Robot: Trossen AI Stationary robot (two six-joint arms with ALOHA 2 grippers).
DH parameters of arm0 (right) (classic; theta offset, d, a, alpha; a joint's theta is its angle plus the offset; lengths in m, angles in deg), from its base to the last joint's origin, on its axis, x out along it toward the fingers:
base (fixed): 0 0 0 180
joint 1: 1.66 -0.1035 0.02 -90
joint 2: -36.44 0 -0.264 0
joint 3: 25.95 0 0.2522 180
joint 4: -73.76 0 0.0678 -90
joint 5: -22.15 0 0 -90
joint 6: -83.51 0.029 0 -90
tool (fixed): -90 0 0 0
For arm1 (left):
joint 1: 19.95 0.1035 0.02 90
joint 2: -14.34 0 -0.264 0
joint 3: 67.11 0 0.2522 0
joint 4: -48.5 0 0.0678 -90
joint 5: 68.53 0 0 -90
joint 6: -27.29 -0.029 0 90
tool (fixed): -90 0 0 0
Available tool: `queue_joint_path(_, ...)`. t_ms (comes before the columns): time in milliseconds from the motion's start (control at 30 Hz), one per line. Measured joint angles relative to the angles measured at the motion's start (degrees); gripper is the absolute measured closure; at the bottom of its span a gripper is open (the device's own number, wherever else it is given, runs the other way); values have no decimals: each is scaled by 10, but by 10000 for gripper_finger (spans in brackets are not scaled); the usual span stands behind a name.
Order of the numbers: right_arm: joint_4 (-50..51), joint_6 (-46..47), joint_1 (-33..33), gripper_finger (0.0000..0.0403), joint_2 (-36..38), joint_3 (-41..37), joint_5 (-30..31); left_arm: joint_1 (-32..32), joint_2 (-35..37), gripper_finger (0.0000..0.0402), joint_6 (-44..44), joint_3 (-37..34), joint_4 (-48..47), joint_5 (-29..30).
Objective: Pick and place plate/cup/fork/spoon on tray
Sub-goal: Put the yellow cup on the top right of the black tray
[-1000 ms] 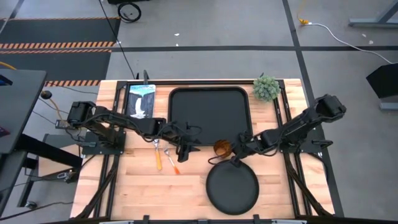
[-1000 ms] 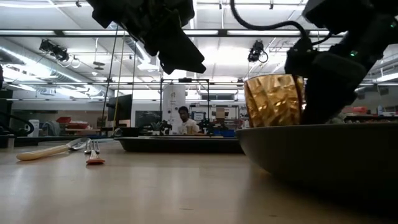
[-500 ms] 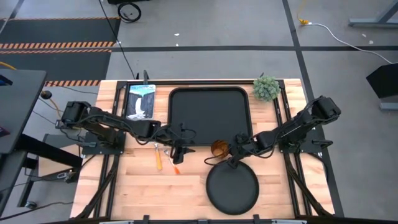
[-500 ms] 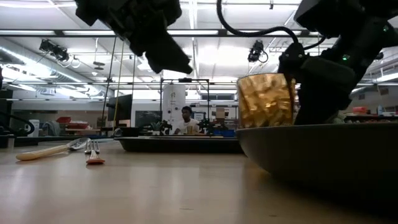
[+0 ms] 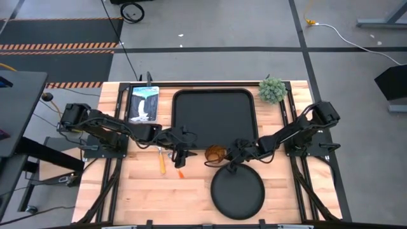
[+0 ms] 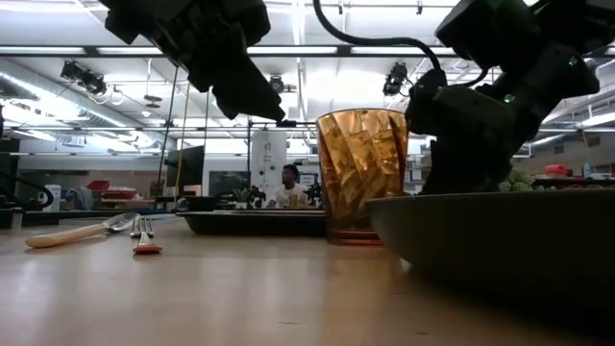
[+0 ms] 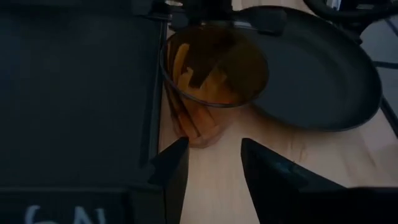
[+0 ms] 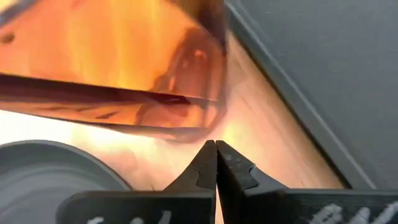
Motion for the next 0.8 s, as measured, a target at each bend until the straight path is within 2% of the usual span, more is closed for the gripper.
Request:
queue_joint_path(167, 67, -14, 0, 399, 22, 13, 2, 11, -1, 246, 41, 0, 15, 2)
queue_joint_path(333, 167, -29, 0, 398, 79, 20, 66, 13, -12, 246, 60, 1, 25, 23)
queue_joint_path(500, 242, -109, 30, 398, 144, 19, 126, 23, -21, 246, 69, 7, 49, 34)
queue_joint_path(633, 281, -169, 66, 398, 194, 19, 173, 43, -38, 247, 96, 33, 35, 32)
queue_joint_path(800, 313, -191, 77, 398, 246, 19, 187, 64, -84, 246, 124, 106, -25, 16)
